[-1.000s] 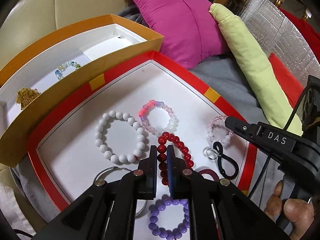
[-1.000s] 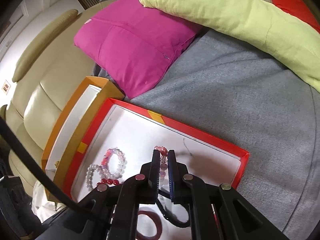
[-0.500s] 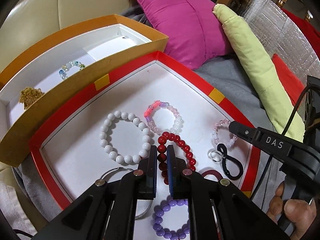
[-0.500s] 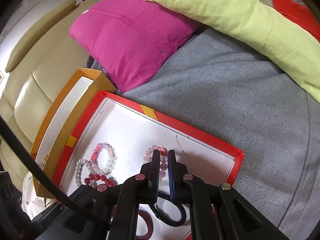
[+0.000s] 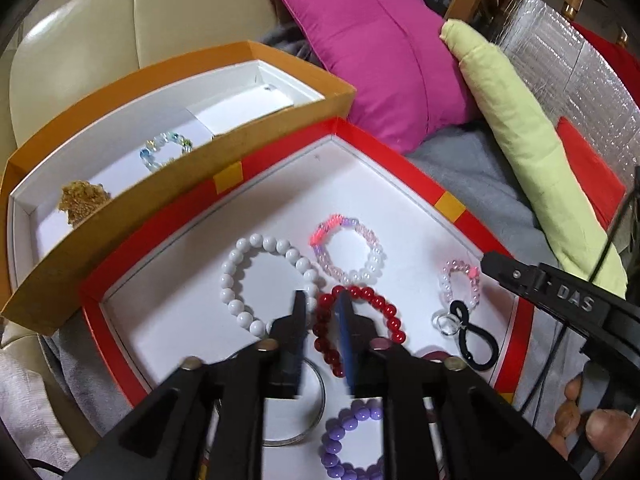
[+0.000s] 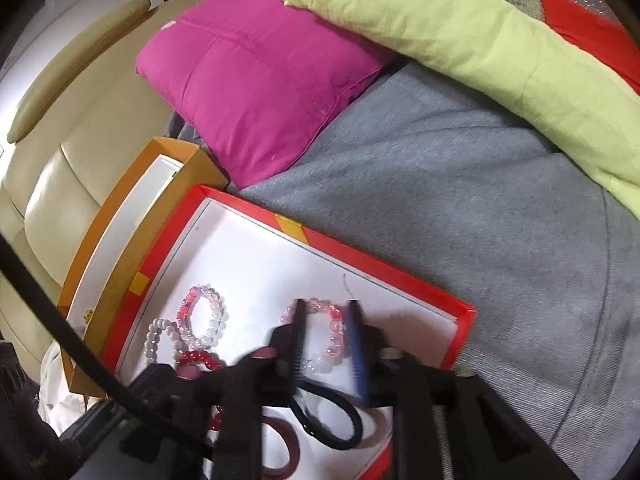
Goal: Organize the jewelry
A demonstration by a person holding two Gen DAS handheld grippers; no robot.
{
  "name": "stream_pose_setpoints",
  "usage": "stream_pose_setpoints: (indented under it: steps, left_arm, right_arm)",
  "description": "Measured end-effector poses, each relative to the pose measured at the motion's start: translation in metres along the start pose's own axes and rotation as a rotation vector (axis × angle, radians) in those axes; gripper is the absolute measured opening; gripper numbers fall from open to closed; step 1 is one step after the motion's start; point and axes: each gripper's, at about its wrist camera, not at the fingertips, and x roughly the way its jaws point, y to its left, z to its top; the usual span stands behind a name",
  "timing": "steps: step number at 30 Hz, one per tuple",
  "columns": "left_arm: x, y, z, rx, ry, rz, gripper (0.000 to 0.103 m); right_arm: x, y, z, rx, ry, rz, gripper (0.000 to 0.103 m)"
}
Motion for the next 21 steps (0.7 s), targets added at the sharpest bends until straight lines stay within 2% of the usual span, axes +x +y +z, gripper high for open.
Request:
stream_pose_setpoints:
  steps: [1, 2, 4, 7, 9, 11, 15, 19, 21]
  left_arm:
    - [-0.003, -0.001, 0.0, -0.002, -0.013, 0.006, 0.033]
    - [-0.005, -0.001, -0.001, 0.001, -0.027, 0.012, 0.035]
    - [-0.01, -0.004, -0.001, 0.019, -0.058, 0.022, 0.037]
    - [-0.017, -0.009, -0.004, 0.046, -0.088, 0.035, 0.053]
    - [-0.024, -0.014, -0.009, 0.074, -0.112, 0.042, 0.055]
    - [-0.029, -0.021, -0.013, 0.12, -0.128, 0.051, 0.065]
    - [-0.047, -0.028, -0.027, 0.193, -0.165, 0.086, 0.067]
    - [-0.069, -0.02, -0.039, 0.174, -0.19, 0.122, 0.078]
    - [-0.082, -0.016, -0.045, 0.169, -0.2, 0.138, 0.08]
  right_arm:
    - [-0.004, 0.0, 0.0, 0.001, -0.008, -0.002, 0.049]
    - [-0.01, -0.002, -0.001, 0.003, -0.022, -0.003, 0.058]
    - [-0.021, -0.005, -0.002, 0.008, -0.043, 0.001, 0.058]
    - [-0.047, -0.008, -0.011, 0.006, -0.071, 0.004, 0.058]
    - [-0.066, -0.004, -0.024, -0.047, -0.09, -0.031, 0.061]
    - [-0.085, -0.003, -0.042, -0.091, -0.1, -0.058, 0.071]
    - [-0.122, -0.004, -0.083, -0.146, -0.134, -0.091, 0.084]
    - [-0.148, -0.003, -0.117, -0.172, -0.153, -0.117, 0.094]
    - [-0.157, 0.0, -0.13, -0.172, -0.164, -0.125, 0.101]
